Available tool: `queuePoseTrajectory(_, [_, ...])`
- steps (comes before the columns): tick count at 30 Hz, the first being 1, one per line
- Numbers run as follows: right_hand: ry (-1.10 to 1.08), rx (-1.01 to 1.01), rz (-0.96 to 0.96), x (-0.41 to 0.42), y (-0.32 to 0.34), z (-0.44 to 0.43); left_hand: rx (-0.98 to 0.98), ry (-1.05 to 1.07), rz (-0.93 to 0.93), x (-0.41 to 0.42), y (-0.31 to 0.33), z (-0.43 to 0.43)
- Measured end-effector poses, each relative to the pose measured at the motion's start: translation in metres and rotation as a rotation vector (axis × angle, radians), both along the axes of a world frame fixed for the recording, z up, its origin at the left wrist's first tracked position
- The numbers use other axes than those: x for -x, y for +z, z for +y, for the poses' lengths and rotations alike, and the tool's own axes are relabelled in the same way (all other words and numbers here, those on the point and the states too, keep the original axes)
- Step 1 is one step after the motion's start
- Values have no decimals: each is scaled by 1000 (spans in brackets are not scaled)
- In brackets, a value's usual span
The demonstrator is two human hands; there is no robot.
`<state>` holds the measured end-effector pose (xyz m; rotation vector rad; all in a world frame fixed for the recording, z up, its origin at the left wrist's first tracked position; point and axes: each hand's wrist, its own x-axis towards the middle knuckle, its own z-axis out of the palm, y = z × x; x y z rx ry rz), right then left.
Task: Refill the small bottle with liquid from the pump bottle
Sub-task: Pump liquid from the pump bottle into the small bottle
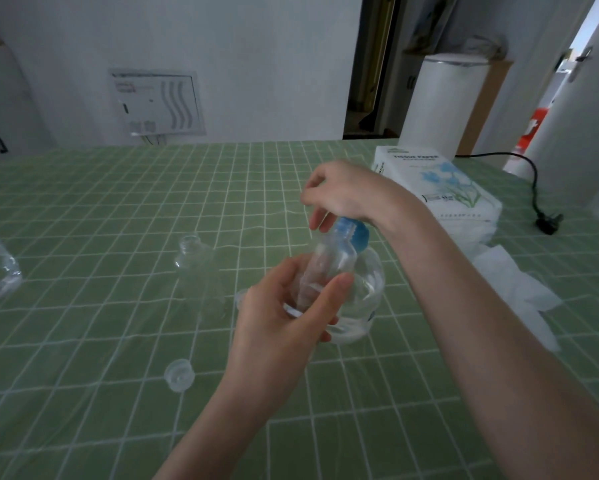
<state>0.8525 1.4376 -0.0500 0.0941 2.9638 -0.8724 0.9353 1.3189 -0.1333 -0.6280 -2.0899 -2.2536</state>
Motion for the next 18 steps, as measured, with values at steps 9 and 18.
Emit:
queuePoseTrajectory(9, [-2,-10,73,-1,8,1,2,9,8,1,2,0])
queuePoseTrajectory(18, [9,12,26,1,2,0,11,-4,8,0,1,-1])
